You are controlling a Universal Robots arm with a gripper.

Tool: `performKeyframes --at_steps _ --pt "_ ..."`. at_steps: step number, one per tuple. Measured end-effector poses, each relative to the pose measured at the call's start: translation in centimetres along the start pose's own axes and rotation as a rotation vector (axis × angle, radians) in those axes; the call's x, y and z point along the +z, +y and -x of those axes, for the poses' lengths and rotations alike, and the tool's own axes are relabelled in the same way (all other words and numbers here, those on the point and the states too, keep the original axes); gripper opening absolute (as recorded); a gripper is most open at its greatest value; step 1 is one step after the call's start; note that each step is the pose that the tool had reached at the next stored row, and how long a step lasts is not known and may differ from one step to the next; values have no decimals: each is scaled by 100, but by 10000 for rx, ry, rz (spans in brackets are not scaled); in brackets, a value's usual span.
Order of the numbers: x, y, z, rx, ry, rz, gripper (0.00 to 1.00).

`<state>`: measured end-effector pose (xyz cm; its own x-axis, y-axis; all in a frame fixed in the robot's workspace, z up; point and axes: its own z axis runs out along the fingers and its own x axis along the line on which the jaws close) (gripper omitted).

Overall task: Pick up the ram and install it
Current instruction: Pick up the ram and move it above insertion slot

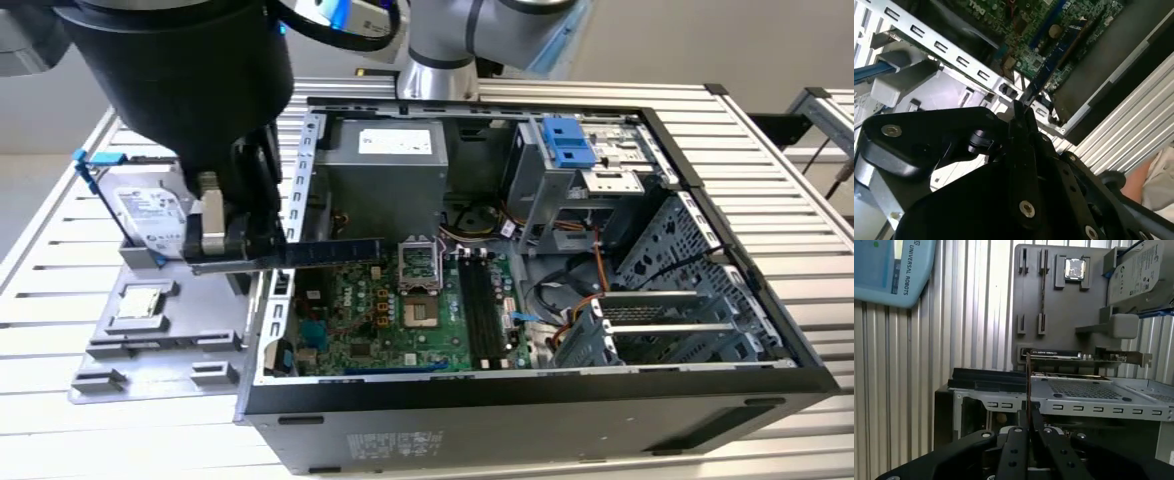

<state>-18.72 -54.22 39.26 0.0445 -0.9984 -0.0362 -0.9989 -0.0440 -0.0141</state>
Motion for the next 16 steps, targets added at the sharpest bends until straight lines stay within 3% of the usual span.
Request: performKeyframes --at_steps 8,16 --pt "5 -358 -16 2 0 1 0" --pt "13 -557 -25 120 1 -3 0"
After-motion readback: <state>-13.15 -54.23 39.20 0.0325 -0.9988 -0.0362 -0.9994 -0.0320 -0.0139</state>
